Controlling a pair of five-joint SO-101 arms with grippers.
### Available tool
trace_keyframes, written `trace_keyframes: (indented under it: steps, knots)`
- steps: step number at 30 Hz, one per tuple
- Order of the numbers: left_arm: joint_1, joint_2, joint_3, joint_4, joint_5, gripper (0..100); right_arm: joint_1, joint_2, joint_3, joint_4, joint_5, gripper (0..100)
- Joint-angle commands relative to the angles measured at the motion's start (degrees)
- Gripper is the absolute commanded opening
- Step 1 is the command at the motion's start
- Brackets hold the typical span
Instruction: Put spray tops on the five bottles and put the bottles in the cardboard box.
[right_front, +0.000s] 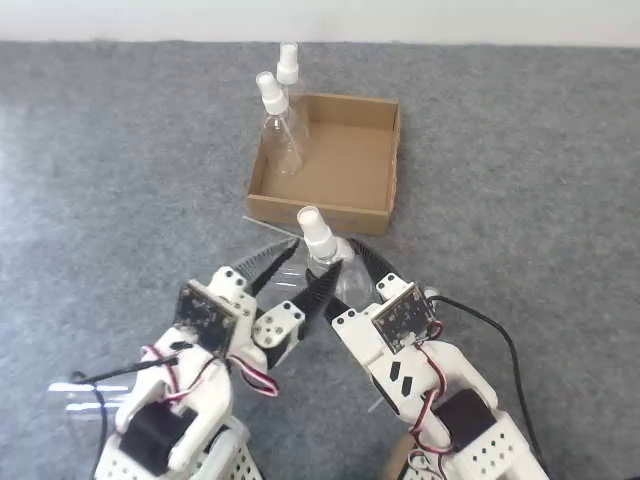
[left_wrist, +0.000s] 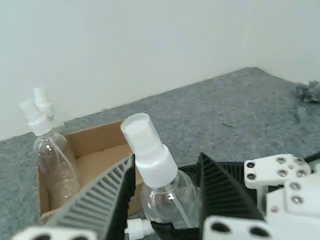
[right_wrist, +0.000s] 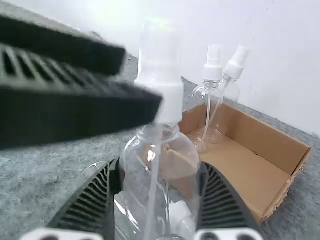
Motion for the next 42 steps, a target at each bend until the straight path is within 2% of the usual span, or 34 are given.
trace_keyframes:
  steps: [1, 7, 14, 18, 24, 29, 33, 42]
  knots:
    - [-2.81, -1.23, -6.73, 3.08, 0.00, 18, 0.75, -2.15, 1.05, 0.13, -0.26, 4.7]
    - [-6.77, -1.23, -10.86, 4.40, 0.53, 18, 0.66, -2.15, 1.05, 0.04, -0.26, 4.7]
    - [-18.37, -1.23, -12.09, 3.25, 7.30, 18, 0.57, -2.15, 1.05, 0.13, -0.44, 4.7]
    - [-22.24, -1.23, -11.74, 2.02, 8.88, 18, 0.57, -2.15, 1.05, 0.22, -0.44, 4.7]
    - [-22.86, -1.23, -7.52, -2.29, 8.79, 18, 0.84, -1.71, 1.05, 1.01, -0.53, 4.7]
    - [-22.95, -1.23, -2.42, -8.97, 8.53, 18, 0.66, -2.15, 1.05, 2.51, -0.53, 4.7]
    - [-25.05, -1.23, 0.75, -8.09, 9.14, 18, 0.57, -2.24, 1.05, 2.42, -0.53, 4.7]
    - [-25.14, -1.23, 4.18, -9.14, 10.99, 18, 0.48, -2.24, 1.05, 1.71, -0.62, 4.7]
